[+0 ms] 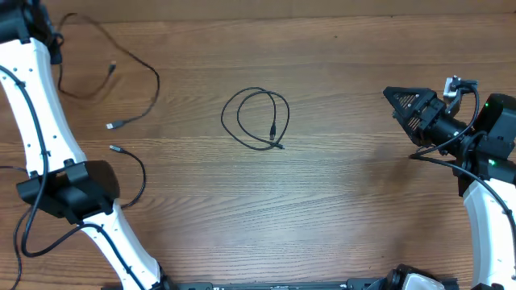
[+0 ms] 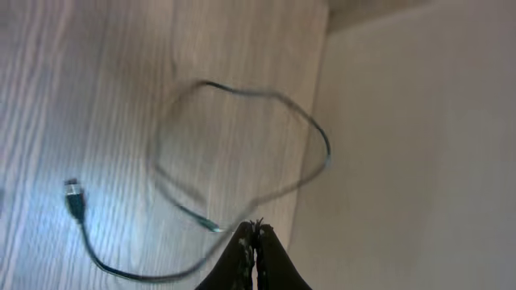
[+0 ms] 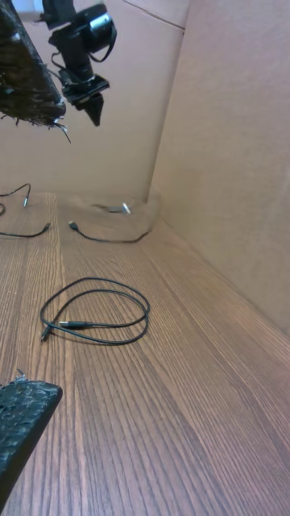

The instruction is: Untangle cables

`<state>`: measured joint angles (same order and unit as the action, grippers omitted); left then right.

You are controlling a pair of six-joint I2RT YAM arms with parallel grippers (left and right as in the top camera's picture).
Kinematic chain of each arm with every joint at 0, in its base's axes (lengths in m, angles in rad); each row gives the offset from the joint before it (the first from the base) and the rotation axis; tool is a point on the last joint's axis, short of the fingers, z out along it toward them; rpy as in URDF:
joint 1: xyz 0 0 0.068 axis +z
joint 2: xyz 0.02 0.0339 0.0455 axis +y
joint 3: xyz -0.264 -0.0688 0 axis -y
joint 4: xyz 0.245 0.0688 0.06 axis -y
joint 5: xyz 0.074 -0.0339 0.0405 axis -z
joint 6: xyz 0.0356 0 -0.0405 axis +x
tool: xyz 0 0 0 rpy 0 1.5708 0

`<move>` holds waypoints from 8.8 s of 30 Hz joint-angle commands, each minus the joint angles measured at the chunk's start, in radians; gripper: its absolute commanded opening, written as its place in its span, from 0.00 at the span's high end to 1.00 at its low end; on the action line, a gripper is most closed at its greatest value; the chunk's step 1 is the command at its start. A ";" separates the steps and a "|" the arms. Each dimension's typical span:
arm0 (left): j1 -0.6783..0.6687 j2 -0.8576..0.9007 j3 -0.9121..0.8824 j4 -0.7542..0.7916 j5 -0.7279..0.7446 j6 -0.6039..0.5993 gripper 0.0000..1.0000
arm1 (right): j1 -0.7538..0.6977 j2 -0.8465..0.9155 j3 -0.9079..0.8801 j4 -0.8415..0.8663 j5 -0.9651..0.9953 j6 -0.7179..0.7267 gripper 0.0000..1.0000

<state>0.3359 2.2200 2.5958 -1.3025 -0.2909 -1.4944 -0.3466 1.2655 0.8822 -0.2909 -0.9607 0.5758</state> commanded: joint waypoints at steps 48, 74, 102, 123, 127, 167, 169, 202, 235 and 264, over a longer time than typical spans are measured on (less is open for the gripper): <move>-0.611 0.049 -0.467 0.183 0.436 1.282 0.00 | -0.002 -0.006 0.006 -0.020 0.044 -0.009 0.00; -0.626 0.050 -0.750 0.352 0.239 1.305 0.00 | -0.003 -0.006 0.006 -0.026 0.044 -0.009 0.00; -0.642 0.114 -0.779 0.277 0.150 1.359 0.00 | -0.003 -0.006 0.006 -0.037 0.044 -0.009 0.00; -0.330 0.114 -0.781 0.185 0.161 1.276 0.00 | -0.002 -0.006 0.006 -0.033 0.045 -0.009 0.00; -0.274 0.114 -0.781 0.175 0.160 1.263 0.00 | -0.003 -0.006 0.006 -0.032 0.045 -0.009 0.00; -0.218 -0.420 -0.582 0.066 0.285 1.372 0.00 | -0.002 -0.007 0.006 -0.037 0.050 -0.082 0.00; -0.286 -0.491 -0.582 -0.008 0.219 1.361 0.00 | -0.002 -0.007 0.010 -0.065 0.052 -0.136 0.00; -0.526 -0.591 -0.583 -0.227 0.108 1.173 0.00 | 0.275 -0.007 0.381 -0.691 0.822 -0.585 0.00; -0.526 -0.648 -0.583 -0.227 0.048 1.221 0.00 | 0.275 -0.007 0.381 -0.691 0.822 -0.585 0.00; -0.526 -1.250 -1.318 0.500 0.151 1.202 0.00 | 0.275 -0.007 0.381 -0.691 0.822 -0.585 0.00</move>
<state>-0.1883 1.0546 1.3926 -0.8810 -0.1761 -0.2874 -0.0723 1.2671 1.2362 -0.9871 -0.1490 -0.0006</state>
